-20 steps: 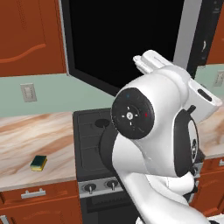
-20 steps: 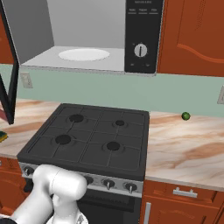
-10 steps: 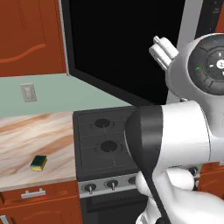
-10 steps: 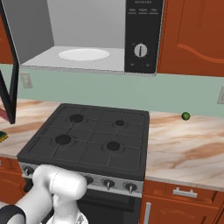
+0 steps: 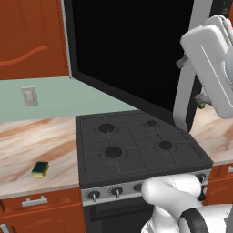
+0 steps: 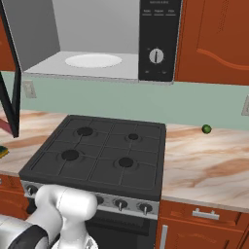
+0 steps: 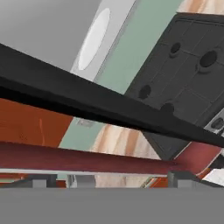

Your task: Place the sponge inside the microwave to prepare for sanitizing.

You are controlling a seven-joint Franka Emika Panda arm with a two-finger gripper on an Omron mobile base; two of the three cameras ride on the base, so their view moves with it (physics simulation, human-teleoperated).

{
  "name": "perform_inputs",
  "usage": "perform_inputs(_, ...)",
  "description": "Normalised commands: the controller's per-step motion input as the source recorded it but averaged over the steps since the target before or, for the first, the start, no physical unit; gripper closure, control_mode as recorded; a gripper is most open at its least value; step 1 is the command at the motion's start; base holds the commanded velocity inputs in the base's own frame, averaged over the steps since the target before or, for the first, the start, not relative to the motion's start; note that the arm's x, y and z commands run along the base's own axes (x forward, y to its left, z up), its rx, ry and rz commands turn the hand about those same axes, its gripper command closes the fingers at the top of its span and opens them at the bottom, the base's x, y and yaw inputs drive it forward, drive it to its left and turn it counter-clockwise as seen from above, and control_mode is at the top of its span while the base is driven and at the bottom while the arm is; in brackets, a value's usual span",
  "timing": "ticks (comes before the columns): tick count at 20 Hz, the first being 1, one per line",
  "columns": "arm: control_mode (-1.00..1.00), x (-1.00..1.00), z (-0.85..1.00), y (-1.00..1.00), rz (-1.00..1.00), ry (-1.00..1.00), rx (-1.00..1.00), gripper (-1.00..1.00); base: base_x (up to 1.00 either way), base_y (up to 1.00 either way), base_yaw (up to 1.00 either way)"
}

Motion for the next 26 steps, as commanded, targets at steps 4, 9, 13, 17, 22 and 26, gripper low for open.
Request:
perform_inputs(4, -1.00, -0.15, 0.00, -0.01, 0.52, 0.00, 0.42, -1.00, 0.00, 0.00, 0.00)
perform_inputs(9, -1.00, -0.04, 0.00, 0.00, 0.48, 0.00, 0.34, -1.00, 0.00, 0.00, 0.00)
perform_inputs(13, -1.00, -0.05, 0.00, -0.04, 0.40, 0.00, 0.24, -1.00, 0.00, 0.00, 0.00)
perform_inputs(17, -1.00, -0.32, 0.00, -0.22, 0.30, -0.06, 0.06, -1.00, 0.00, 0.00, 0.00)
perform_inputs(22, -1.00, -0.44, 0.00, -0.28, 0.24, -0.20, 0.00, -1.00, 0.00, 0.00, 0.00)
perform_inputs(26, -1.00, -0.30, 0.05, -0.32, 0.09, -0.18, -0.03, -1.00, 0.00, 0.00, 0.00)
